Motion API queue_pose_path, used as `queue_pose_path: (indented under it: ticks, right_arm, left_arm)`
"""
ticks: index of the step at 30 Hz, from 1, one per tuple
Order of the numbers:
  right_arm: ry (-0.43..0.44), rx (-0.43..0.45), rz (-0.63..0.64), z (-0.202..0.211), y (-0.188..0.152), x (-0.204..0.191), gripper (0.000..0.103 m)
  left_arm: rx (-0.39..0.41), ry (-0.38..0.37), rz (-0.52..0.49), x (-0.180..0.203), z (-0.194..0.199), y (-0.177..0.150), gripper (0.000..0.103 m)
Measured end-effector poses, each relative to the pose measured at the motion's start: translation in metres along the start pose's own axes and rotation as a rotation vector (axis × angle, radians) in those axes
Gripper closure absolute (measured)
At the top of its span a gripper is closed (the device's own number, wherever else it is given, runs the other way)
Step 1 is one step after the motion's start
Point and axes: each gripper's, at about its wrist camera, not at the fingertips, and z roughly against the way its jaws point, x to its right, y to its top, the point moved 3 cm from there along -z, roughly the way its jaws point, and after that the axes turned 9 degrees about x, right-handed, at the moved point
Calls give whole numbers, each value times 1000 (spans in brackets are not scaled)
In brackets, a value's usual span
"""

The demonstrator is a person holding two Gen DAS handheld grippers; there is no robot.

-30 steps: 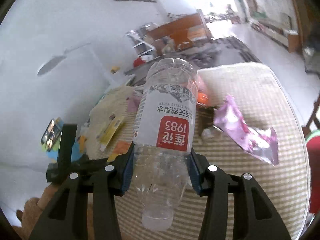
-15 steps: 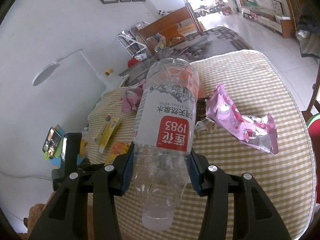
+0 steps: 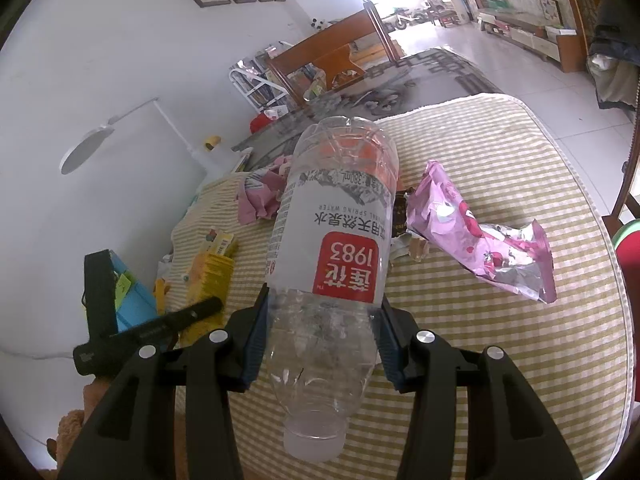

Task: Collect trash
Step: 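Lift the carton with the left gripper and the bottle with the right gripper, then carry the carton and bottle in both grippers over the red bin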

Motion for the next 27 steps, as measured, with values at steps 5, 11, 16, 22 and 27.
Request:
queue_pose_path:
  ticks: [5, 11, 16, 22, 27]
  right_arm:
    - [-6, 10, -4, 2, -1, 1, 57]
    - [-11, 15, -8, 6, -1, 2, 57]
    - [1, 62, -30, 26, 7, 4, 57]
    - [-23, 158, -21, 78, 16, 17, 57]
    - [-91, 217, -35, 118, 24, 44, 57]
  left_arm:
    - [34, -44, 80, -5, 8, 2, 43]
    - [94, -63, 99, -4, 19, 7, 43]
    - [151, -57, 84, -3, 32, 9, 43]
    - [201, -9, 6, 28, 47, 0, 43]
    - [218, -81, -60, 82, 57, -4, 43]
